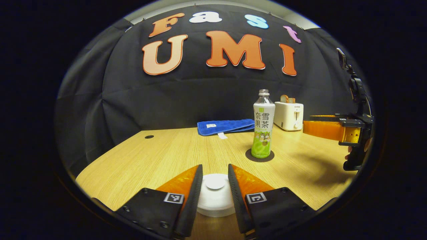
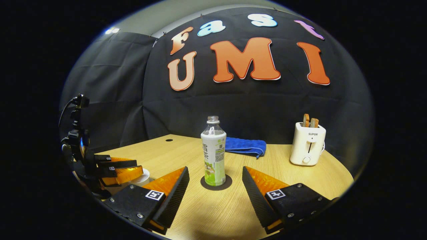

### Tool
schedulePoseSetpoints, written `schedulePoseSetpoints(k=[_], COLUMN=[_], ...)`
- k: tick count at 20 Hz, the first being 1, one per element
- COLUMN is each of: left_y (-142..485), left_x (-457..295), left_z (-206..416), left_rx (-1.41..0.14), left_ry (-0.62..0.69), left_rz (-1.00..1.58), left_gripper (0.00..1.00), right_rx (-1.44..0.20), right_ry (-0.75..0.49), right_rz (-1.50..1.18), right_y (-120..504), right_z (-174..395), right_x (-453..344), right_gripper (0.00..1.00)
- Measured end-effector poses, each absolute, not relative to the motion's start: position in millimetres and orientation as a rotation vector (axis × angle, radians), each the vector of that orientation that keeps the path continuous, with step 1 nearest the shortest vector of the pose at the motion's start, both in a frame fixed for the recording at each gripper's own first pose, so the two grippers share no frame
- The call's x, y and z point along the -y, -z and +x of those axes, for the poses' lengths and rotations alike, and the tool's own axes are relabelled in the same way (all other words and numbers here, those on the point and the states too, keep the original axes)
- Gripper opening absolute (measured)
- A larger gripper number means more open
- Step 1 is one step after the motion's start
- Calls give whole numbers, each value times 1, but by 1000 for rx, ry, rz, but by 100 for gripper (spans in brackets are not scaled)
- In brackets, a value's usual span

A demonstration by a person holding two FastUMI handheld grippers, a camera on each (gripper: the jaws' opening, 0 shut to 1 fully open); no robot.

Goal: Open the teacup lid with one hand, grasp the water bottle and pour water into the teacup with the other hand; after pouring, place the water bottle on the coaster and then close the teacup lid.

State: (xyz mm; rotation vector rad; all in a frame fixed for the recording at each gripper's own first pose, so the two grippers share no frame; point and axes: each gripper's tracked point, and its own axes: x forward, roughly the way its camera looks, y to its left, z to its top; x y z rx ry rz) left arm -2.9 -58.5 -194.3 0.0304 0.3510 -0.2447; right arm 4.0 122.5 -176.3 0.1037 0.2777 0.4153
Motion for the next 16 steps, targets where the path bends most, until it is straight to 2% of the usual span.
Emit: schedulePoseSetpoints(k=[4,6,7,10,14,15,16], left_y=[166,151,145,112,69,58,48], left_x=[56,63,70,82,87,85,83], left_z=[-1,-1,-4,-2,0,1,2], left_rx=[-296,-284,-278,-217,-140,-120,-104], left_ry=[218,227,241,250,237,229,222], left_rz=[62,47,39,44,7,-5,-16], left_gripper=[77,86,84,93,94,99,99], right_rx=[-245,-217,-206,-168,-125,-117,-109], right_ry=[-386,-368,-356,-319,-286,-277,-264], right_rz=[125,135,138,114,96,94,89], right_y=[158,146,141,126,105,100,94], right_z=[-5,-9,-12,-18,-30,-32,-34], right_x=[-108,-101,-98,-87,-76,-72,-68], right_gripper=[96,95,95,95,96,96,96])
